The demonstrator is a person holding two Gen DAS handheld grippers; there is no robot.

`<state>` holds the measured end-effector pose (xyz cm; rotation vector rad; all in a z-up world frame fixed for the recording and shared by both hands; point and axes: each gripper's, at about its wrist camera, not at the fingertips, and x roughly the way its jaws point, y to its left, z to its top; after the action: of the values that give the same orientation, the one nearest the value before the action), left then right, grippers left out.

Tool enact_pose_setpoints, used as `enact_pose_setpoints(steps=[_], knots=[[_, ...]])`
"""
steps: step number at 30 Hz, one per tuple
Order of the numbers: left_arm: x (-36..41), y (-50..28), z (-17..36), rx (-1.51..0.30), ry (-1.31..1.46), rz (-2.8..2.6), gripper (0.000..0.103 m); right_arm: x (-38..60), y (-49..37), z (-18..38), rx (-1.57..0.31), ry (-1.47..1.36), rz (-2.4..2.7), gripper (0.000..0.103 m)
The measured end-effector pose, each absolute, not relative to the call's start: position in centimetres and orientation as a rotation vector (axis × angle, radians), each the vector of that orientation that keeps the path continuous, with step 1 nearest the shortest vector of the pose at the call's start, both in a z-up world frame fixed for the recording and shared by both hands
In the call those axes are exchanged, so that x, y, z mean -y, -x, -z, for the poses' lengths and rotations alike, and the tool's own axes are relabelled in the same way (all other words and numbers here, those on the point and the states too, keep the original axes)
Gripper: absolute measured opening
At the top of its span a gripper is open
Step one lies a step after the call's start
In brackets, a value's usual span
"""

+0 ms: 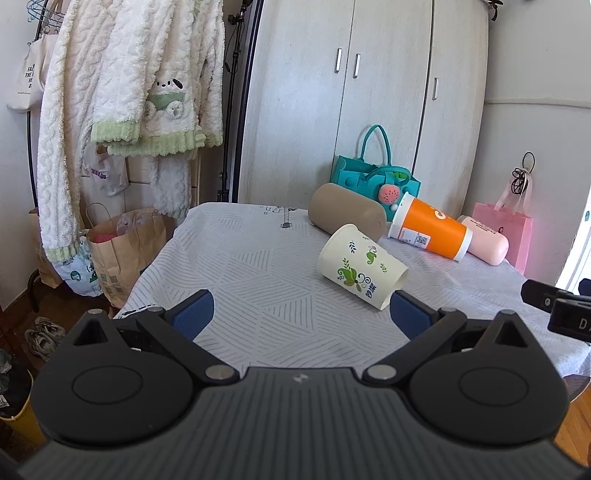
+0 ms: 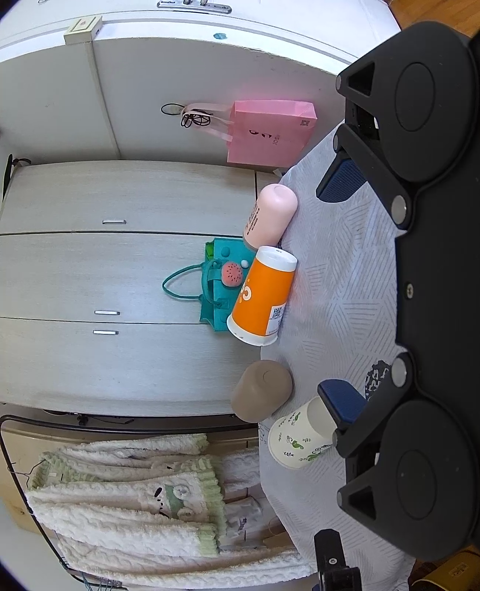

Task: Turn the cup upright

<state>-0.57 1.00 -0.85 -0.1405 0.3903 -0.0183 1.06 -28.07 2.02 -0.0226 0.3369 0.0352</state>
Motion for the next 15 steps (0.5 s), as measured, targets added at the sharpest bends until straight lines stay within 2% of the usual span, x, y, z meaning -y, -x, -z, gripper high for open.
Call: enact_pose_setpoints(steps=[15], knots=[[-1.36,0.53,0.88,-0.373,0.142,0.003,0.103,27.76,-1.01,-1.74,-0.338,0.042,-0.03,0.103]])
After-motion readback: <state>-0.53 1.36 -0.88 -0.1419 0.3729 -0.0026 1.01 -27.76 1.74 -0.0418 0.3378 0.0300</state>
